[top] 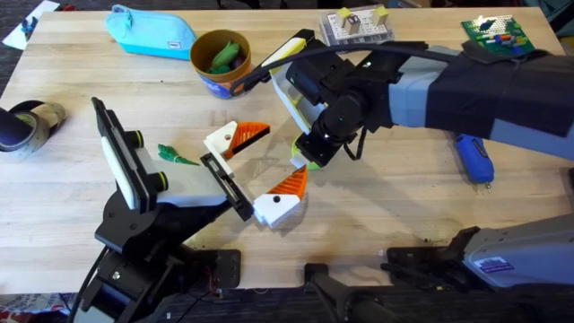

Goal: Pick up the gripper from the table and insert it into the empty holder that is missing its gripper. Then pick up a screw, insert it into the mounting hole, and use the screwdriver to tighten it. Finally, clean up the table by picking up the vegetable and placing it into the bucket.

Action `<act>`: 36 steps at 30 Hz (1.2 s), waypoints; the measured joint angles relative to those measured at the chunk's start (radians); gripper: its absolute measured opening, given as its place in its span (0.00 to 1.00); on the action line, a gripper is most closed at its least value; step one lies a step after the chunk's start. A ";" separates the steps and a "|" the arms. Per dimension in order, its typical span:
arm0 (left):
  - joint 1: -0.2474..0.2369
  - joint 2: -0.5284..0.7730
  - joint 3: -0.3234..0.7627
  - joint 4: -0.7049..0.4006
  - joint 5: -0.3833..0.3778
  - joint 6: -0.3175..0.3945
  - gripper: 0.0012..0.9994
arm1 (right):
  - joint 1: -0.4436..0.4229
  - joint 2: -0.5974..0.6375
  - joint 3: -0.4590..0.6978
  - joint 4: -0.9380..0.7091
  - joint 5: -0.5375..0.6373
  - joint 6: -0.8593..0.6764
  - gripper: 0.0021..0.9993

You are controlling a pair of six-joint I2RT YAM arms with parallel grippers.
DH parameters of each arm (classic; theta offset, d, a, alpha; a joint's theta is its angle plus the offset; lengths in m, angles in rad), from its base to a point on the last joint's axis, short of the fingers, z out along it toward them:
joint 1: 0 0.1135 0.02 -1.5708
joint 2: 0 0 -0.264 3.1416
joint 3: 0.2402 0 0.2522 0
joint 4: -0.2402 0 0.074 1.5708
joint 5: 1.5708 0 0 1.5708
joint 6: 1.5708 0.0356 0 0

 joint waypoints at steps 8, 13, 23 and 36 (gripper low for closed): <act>0.000 0.000 0.000 0.002 -0.002 -0.001 0.99 | -0.005 0.002 0.001 -0.070 -0.004 -0.001 0.38; 0.000 0.000 0.000 0.002 -0.003 -0.003 0.99 | -0.036 -0.040 0.001 -0.097 -0.005 0.000 0.38; 0.000 0.000 0.000 0.002 -0.003 -0.003 0.99 | -0.052 -0.061 0.005 -0.120 -0.008 0.000 0.38; 0.000 0.000 0.000 0.002 -0.003 -0.003 0.99 | -0.052 0.017 0.009 -0.121 -0.007 0.000 0.37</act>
